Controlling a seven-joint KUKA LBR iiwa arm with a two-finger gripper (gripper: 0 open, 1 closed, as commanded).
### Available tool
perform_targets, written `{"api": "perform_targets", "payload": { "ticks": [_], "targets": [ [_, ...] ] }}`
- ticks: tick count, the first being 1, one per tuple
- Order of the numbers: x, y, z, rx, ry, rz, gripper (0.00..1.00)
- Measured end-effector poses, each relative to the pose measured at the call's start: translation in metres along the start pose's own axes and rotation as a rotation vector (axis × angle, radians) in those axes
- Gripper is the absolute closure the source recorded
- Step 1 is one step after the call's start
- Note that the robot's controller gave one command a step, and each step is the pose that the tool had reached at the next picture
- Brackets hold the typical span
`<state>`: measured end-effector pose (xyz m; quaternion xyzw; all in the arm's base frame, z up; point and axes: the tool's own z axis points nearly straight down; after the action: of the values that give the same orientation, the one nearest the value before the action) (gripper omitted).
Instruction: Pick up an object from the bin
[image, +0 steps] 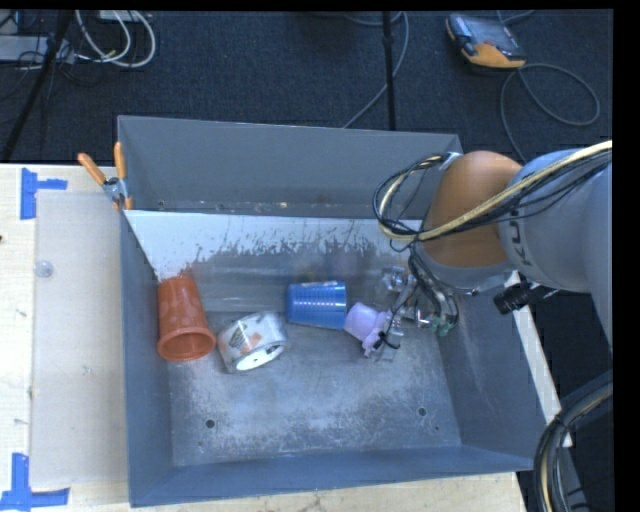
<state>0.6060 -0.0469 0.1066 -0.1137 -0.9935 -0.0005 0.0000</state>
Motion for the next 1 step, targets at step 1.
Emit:
{"api": "perform_targets", "payload": {
  "ticks": [1],
  "targets": [
    [-0.0026, -0.0128, 0.0324, -0.004, -0.009, -0.261, 1.00]
  ]
}}
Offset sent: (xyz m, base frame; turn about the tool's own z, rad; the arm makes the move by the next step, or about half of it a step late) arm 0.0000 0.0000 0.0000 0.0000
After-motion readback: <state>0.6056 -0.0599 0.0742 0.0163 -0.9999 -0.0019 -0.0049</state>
